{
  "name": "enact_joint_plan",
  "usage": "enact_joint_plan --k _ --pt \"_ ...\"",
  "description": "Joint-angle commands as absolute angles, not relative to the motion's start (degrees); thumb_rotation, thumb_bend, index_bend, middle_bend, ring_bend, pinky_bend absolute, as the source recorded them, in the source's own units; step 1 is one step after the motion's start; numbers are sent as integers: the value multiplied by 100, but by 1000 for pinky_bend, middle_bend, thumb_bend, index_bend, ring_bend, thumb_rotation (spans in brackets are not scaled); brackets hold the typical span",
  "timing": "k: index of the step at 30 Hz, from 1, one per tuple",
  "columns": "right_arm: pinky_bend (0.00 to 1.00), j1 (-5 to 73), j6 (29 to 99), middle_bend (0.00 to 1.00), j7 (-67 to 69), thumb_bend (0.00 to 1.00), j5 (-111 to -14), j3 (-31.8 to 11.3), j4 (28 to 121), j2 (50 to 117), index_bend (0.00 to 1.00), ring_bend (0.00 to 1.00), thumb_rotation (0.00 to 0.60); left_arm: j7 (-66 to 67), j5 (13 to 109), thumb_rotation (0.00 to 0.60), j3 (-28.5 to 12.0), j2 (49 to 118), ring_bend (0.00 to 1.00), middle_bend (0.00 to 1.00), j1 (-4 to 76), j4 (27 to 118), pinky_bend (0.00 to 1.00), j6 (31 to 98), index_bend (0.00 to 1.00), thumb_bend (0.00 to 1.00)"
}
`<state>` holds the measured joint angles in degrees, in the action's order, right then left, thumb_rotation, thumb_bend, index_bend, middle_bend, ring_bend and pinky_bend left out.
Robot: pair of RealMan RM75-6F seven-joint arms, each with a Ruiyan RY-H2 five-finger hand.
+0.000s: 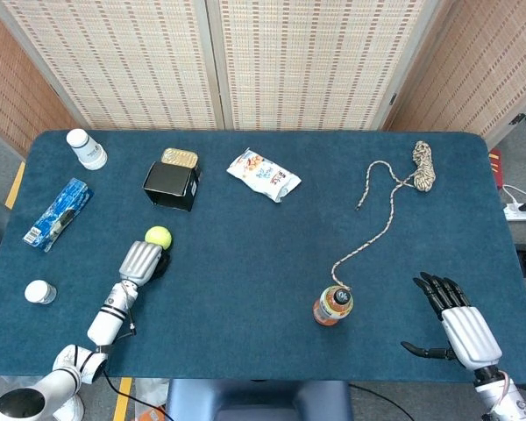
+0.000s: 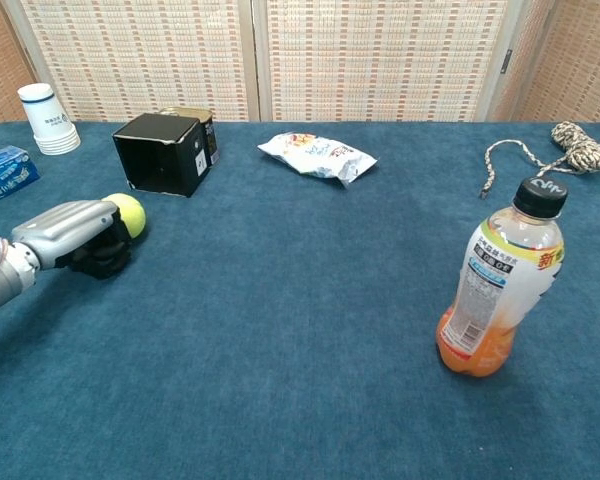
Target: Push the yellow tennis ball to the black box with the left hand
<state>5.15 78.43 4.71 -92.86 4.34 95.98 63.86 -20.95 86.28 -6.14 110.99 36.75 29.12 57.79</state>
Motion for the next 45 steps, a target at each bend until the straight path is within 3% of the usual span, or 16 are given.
enact_joint_plan --k 1,9,11,13,14,16,18,20,21,24,28,45 --pt "0 545 7784 0 425 0 -9215 401 9618 6396 0 0 533 -2141 8522 600 -695 11204 1000 1000 3816 2742 1000 5614 1000 683" --pt "0 605 7617 0 341 0 -9031 355 9642 6427 0 0 533 -2241 8345 600 -907 11425 1000 1000 4185 2139 1000 5598 1000 674" --pt "0 613 7591 0 333 0 -9001 349 9646 6426 0 0 534 -2315 8391 600 -872 11439 987 1000 4227 2047 983 5687 1000 613" --pt "0 618 7578 0 328 0 -8978 343 9651 6426 0 0 534 -2443 8483 528 -770 11418 892 973 4265 1997 884 5704 989 520" --pt "0 620 7576 0 329 0 -8973 341 9652 6426 0 0 534 -2538 8521 465 -724 11401 790 912 4275 2004 787 5695 949 475" --pt "0 621 7573 0 325 0 -8964 339 9654 6426 0 0 533 -2651 8598 366 -582 11345 535 689 4313 2028 561 5429 771 409" --pt "0 623 7572 0 322 0 -8974 344 9658 6426 0 0 534 -2723 8657 278 -443 11238 191 361 4362 2155 258 5059 481 344" --pt "0 622 7576 0 326 0 -8987 353 9659 6423 0 0 534 -2700 8650 226 -383 11153 38 174 4409 2273 81 4759 294 309" --pt "0 620 7583 0 335 0 -9000 359 9661 6419 0 0 534 -2639 8615 217 -379 11106 11 122 4431 2347 40 4603 242 299" --pt "0 611 7607 0 352 0 -9028 371 9656 6415 0 0 534 -2455 8501 214 -456 11040 0 4 4439 2476 0 4548 116 277" --pt "0 610 7613 0 381 0 -9037 377 9643 6409 0 0 534 -2275 8312 186 -663 11021 0 0 4395 2537 0 4849 6 277" --pt "0 724 7410 0 274 0 -8944 352 9682 6432 0 0 534 -1677 7823 155 -983 10957 0 0 4570 2711 0 4465 0 275"
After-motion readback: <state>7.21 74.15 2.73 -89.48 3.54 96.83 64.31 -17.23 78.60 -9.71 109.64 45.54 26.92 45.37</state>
